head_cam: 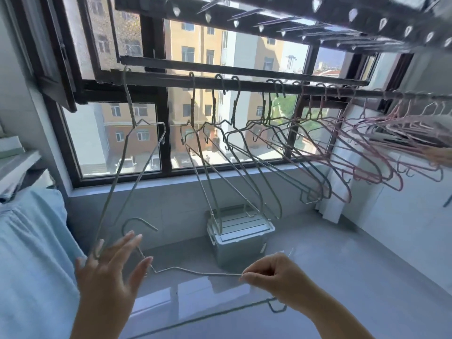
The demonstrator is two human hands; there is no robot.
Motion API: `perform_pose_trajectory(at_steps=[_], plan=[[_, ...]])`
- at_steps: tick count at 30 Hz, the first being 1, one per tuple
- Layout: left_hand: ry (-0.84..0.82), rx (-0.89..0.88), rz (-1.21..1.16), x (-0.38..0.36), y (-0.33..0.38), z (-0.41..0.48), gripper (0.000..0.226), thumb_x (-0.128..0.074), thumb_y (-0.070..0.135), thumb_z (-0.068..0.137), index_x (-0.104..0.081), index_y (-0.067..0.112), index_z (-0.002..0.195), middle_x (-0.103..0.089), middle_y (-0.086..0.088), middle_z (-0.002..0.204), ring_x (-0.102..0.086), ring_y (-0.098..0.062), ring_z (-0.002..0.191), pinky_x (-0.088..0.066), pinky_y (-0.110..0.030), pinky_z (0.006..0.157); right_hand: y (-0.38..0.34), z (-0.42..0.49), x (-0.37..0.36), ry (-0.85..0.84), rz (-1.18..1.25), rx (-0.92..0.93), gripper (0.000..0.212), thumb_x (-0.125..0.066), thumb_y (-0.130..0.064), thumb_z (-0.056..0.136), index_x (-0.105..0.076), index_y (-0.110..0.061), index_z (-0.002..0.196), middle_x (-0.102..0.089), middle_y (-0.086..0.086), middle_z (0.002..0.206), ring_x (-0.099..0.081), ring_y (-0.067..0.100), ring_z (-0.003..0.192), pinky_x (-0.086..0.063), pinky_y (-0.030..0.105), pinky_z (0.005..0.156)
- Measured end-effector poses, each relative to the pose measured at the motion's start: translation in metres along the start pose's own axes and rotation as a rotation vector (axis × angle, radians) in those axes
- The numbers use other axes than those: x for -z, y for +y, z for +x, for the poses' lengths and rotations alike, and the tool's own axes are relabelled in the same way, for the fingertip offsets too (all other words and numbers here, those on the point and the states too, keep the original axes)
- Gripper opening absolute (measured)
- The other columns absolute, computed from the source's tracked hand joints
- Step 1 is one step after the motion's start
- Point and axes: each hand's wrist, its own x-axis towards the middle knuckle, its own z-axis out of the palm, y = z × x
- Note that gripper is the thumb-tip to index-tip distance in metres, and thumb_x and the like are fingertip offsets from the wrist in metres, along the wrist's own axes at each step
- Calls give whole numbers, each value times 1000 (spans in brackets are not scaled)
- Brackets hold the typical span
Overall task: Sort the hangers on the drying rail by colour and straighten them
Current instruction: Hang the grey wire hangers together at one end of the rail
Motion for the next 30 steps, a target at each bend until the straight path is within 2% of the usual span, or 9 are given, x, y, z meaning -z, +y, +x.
perform_pose_trajectory(at_steps=[4, 6, 8, 12, 15, 19, 24, 27, 30], plan=[[-40, -5, -112, 7, 0, 0, 59, -29, 68, 82, -50, 25, 117, -36, 34, 135, -55, -38, 109, -36, -64, 91, 1, 5, 5, -32, -1, 30, 10, -71, -21, 78, -75, -13, 78, -38, -13, 36, -27, 4, 36, -24, 16, 37], [-71, -19, -166, 12, 0, -1, 55, -30, 67, 82, -50, 30, 117, -21, 50, 131, -49, -37, 116, -27, -62, 100, 4, 8, 7, -8, 17, 54, 6, -72, -20, 77, -76, -15, 76, -42, -13, 40, -29, 2, 39, -25, 14, 41], [-121, 40, -241, 14, -1, -8, 49, -31, 70, 80, -54, 39, 110, -27, 56, 121, -42, -25, 125, -22, -60, 105, 9, 9, 11, 13, 52, 65, 7, -71, -16, 78, -77, -14, 75, -45, -12, 44, -29, 1, 41, -24, 13, 44], [-190, 175, -462, 18, -5, -19, 50, -39, 74, 74, -66, 35, 90, -57, 35, 109, -48, 12, 109, -33, -18, 101, 19, 10, 22, 26, 125, 22, 9, -66, -7, 81, -75, -4, 81, -49, -12, 41, -30, 0, 38, -23, 10, 42], [-241, 228, -451, 18, -15, -26, 56, -41, 75, 72, -59, 28, 96, -54, 26, 104, -43, 19, 100, -27, 2, 88, 25, 8, 27, 17, 142, 12, 14, -71, -22, 75, -77, -9, 78, -47, 0, 53, -27, 3, 44, -21, 14, 43], [-387, 364, -423, 14, -29, -38, 79, -35, 87, 60, -60, 29, 107, -61, 11, 99, -49, 2, 96, -29, -5, 91, 28, -1, 31, -19, 212, -11, 13, -66, -22, 71, -76, -14, 72, -43, -12, 41, -23, 4, 41, -19, 13, 42], [-586, 421, -453, 19, -33, -45, 52, -40, 87, 54, -58, 50, 85, -67, 25, 83, -63, 3, 78, -45, -13, 72, 29, -9, 34, 21, 190, 23, 13, -57, 0, 85, -70, 1, 87, -55, -12, 39, -39, -2, 38, -28, 7, 43], [-517, 435, -500, 30, -23, -48, 10, -63, 38, 80, -65, 34, 72, -70, 9, 71, -61, 0, 58, -44, -7, 60, 31, -2, 28, 127, 103, 39, 11, -62, -5, 83, -73, -3, 79, -61, -10, 46, -50, -5, 45, -35, 6, 51], [-537, 453, -450, 38, -21, -56, 29, -57, 6, 85, -65, 27, 67, -66, 2, 66, -55, -5, 54, -41, -14, 56, 46, 20, 18, 298, -60, 108, 8, -70, -17, 78, -74, -24, 80, -70, -1, 82, -61, 2, 72, -47, 22, 74]])
